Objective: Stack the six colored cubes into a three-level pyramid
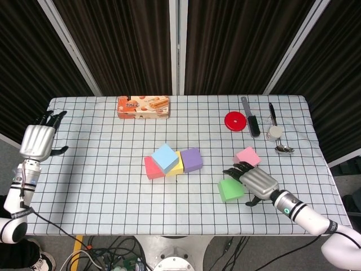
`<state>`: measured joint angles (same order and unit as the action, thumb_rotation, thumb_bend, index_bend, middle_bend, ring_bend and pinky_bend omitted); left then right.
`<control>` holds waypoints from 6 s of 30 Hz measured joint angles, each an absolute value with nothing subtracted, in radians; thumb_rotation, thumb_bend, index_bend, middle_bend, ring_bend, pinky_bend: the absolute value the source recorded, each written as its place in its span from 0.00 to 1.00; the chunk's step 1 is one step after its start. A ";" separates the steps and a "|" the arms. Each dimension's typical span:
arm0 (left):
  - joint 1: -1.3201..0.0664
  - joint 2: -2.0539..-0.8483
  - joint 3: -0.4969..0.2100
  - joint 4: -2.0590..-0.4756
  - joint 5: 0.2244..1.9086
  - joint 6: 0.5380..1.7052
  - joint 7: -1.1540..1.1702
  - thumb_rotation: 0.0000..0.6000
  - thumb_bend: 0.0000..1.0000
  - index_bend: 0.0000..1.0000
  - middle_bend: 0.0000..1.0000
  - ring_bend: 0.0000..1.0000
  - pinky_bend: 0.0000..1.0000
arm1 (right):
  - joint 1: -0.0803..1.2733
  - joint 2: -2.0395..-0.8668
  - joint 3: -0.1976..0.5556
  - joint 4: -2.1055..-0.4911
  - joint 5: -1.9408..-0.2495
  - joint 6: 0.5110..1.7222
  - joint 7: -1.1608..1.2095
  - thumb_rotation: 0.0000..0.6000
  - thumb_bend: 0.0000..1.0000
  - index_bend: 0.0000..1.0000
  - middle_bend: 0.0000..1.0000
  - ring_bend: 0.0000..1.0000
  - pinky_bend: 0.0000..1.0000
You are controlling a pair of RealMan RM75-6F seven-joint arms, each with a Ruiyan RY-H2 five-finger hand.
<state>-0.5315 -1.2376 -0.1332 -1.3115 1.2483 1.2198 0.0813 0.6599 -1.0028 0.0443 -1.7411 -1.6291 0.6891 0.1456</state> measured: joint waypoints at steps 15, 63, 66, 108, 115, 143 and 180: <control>-0.468 -1.259 -0.147 -1.257 1.256 1.254 -0.022 1.00 0.09 0.10 0.22 0.10 0.23 | 0.645 -1.143 0.066 -1.697 -1.515 0.801 -0.088 1.00 0.15 0.00 0.43 0.00 0.00; -0.290 -1.249 -0.036 -1.107 1.508 1.352 -0.523 1.00 0.00 0.14 0.20 0.09 0.20 | 1.217 -1.207 0.154 -1.668 -0.709 0.621 -0.435 1.00 0.15 0.00 0.46 0.02 0.00; -0.289 -1.251 -0.035 -1.105 1.509 1.350 -0.527 1.00 0.00 0.14 0.20 0.09 0.20 | 1.236 -1.219 0.142 -1.664 -0.686 0.621 -0.438 1.00 0.15 0.00 0.46 0.02 0.00; -0.283 -1.266 -0.037 -1.065 1.516 1.335 -0.600 1.00 0.00 0.14 0.20 0.09 0.20 | 1.348 -1.261 0.081 -1.640 -0.589 0.644 -0.400 1.00 0.12 0.00 0.42 0.02 0.00; -0.286 -1.270 -0.034 -1.061 1.521 1.330 -0.601 1.00 0.00 0.14 0.20 0.09 0.20 | 1.337 -1.253 0.077 -1.639 -0.635 0.640 -0.388 1.00 0.12 0.00 0.42 0.02 0.00; -0.286 -1.277 -0.032 -1.052 1.521 1.324 -0.606 1.00 0.00 0.14 0.20 0.09 0.20 | 1.322 -1.238 0.071 -1.623 -0.705 0.584 -0.318 1.00 0.05 0.00 0.16 0.00 0.00; -0.274 -1.289 -0.029 -1.012 1.523 1.336 -0.656 1.00 0.00 0.14 0.20 0.09 0.20 | 1.460 -1.406 0.119 -1.487 -0.710 0.548 -0.317 1.00 0.09 0.00 0.32 0.00 0.00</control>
<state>-0.2741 -1.2886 -0.0288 -1.0122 1.5231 1.3362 -0.6561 1.4597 -1.4056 0.1189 -1.4870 -0.7095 0.5485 -0.3171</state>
